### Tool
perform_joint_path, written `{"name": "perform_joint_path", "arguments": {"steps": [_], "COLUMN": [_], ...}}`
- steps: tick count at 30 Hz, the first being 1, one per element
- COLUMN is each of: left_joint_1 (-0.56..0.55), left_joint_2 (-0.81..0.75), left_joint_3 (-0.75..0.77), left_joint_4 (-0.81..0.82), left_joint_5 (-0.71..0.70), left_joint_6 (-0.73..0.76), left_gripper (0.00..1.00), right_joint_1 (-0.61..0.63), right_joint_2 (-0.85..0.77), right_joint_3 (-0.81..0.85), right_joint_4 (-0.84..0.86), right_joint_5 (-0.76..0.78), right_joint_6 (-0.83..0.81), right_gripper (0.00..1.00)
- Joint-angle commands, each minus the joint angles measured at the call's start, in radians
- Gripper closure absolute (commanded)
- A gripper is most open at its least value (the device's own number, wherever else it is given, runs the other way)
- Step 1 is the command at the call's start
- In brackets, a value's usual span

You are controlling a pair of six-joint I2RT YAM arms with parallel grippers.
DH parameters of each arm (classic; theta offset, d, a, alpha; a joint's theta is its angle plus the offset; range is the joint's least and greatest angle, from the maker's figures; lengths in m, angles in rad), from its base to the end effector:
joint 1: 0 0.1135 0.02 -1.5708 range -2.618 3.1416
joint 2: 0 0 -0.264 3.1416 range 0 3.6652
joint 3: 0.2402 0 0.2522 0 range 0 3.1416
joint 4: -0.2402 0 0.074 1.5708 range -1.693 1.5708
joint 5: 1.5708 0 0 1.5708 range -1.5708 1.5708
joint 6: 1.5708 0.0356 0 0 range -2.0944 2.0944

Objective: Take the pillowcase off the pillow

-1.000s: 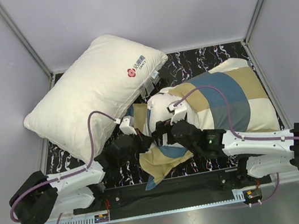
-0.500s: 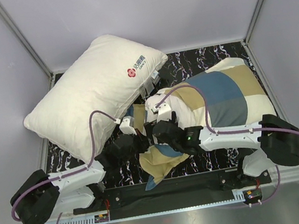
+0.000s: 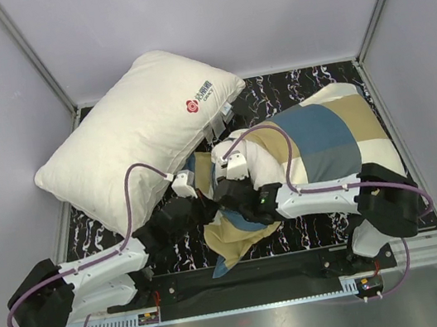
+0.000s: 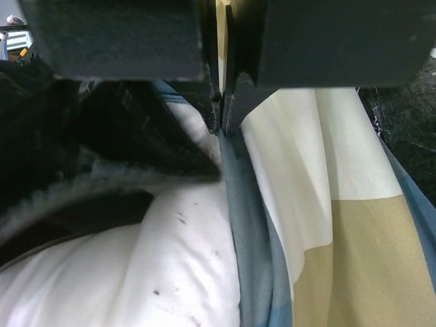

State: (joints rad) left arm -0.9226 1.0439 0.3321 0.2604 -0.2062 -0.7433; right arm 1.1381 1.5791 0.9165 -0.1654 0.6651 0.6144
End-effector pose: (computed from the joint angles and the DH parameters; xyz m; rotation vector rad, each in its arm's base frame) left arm 0.1325 -0.1629 0.1796 0.0528 2.1167 -0.8325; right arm 0.1546 0.2824 0.1990 -0.2804 2.1761 0.1700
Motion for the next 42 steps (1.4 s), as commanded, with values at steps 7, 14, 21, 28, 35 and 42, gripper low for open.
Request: {"name": "perform_joint_path", "arguments": {"steps": [7, 14, 21, 28, 35, 42], "left_joint_1": [0.001, 0.001, -0.038, -0.105, -0.171, -0.196], "left_joint_2": [0.001, 0.018, 0.028, 0.062, 0.110, 0.160], "left_joint_3": [-0.057, -0.093, -0.110, -0.126, -0.143, -0.137], "left_joint_4": [-0.102, -0.053, -0.009, 0.019, 0.043, 0.071], "left_joint_5": [-0.041, -0.018, -0.016, -0.047, -0.078, -0.085], "left_joint_6": [0.025, 0.004, -0.018, -0.050, -0.094, -0.110], "left_gripper": [1.00, 1.00, 1.00, 1.00, 1.00, 1.00], "right_joint_1": [-0.041, -0.188, -0.351, -0.497, -0.618, -0.672], "right_joint_2": [0.064, -0.040, -0.030, -0.007, 0.002, -0.011], "right_joint_3": [0.010, 0.123, 0.225, 0.280, 0.335, 0.397], "right_joint_4": [-0.362, -0.300, -0.161, -0.102, -0.083, -0.098], "right_joint_5": [0.076, 0.120, 0.094, 0.051, 0.008, -0.041], "right_joint_6": [0.079, -0.046, -0.146, -0.212, -0.263, -0.298], "right_gripper": [1.00, 1.00, 1.00, 1.00, 1.00, 1.00]}}
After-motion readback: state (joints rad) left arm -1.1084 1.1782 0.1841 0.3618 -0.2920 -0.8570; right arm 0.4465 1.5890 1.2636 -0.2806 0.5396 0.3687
